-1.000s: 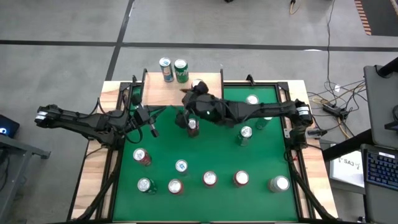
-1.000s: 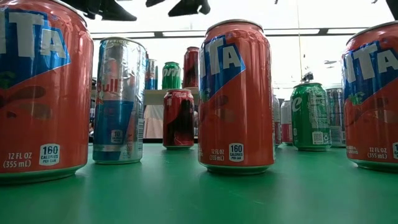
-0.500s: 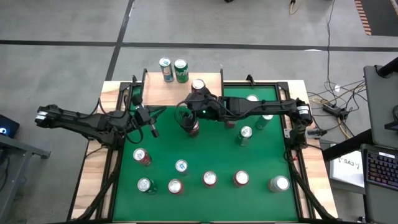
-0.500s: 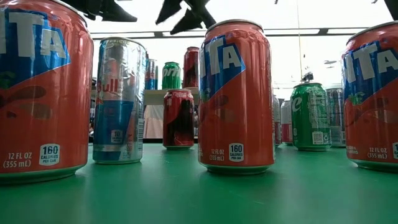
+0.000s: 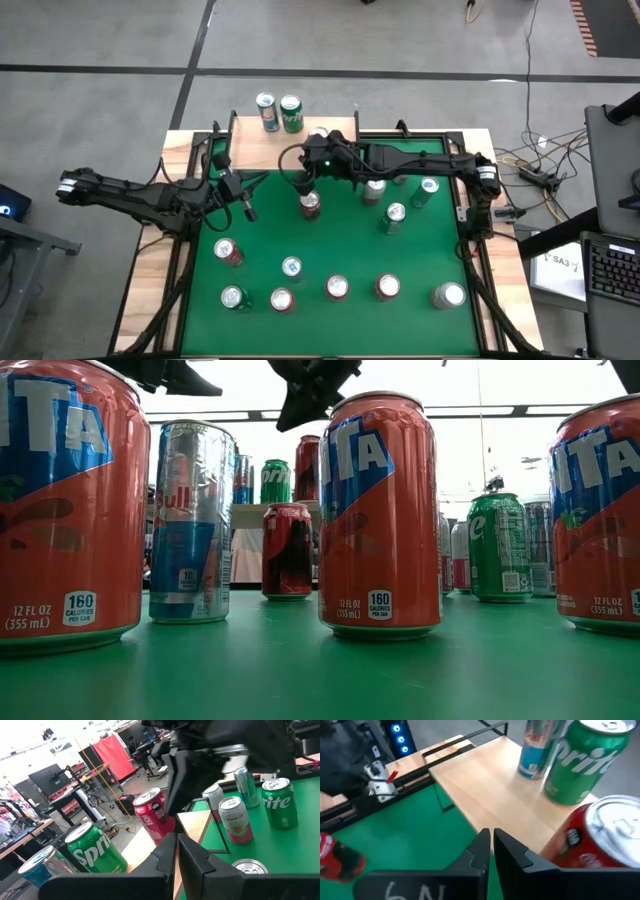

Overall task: Place canned beverage on shelf
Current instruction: Put the blue can on the shelf

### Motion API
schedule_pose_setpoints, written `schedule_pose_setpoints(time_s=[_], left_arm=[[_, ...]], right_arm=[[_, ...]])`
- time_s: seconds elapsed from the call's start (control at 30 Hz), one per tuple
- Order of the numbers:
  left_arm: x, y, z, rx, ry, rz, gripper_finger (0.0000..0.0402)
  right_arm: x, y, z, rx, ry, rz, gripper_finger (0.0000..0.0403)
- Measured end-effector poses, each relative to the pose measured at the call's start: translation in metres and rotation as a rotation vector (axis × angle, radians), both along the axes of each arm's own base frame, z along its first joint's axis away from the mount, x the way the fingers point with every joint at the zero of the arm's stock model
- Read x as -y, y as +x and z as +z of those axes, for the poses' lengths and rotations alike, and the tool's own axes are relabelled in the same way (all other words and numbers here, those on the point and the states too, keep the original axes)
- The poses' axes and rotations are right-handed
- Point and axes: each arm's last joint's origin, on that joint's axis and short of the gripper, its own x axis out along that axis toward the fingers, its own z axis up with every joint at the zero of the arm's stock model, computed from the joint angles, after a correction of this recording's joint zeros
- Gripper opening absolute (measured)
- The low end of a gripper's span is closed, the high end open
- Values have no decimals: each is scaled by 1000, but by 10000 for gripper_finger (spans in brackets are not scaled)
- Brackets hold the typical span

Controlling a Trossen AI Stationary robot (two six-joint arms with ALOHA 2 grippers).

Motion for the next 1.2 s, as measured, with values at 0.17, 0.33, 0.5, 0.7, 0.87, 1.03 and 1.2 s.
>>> schedule_pose_setpoints(time_s=[0.17,0.33,0.5,0.7,0.87,1.03,1.2], left_arm=[[0,0,0,-1,0,1,3],[0,0,0,-2,1,1,3],[0,0,0,-2,1,1,3],[0,0,0,-2,1,1,3],[0,0,0,-3,1,1,3],[0,0,0,-6,2,1,3],[0,0,0,-8,5,1,3]], right_arm=[[9,-2,-2,-6,-37,-75,9],[15,-3,-4,-19,-72,-139,9],[19,-4,-4,-19,-73,-149,9],[25,-3,-8,-34,-98,-198,9],[29,0,-15,-51,-97,-210,9],[33,-1,-16,-55,-92,-221,9],[34,-1,-16,-52,-98,-249,9]])
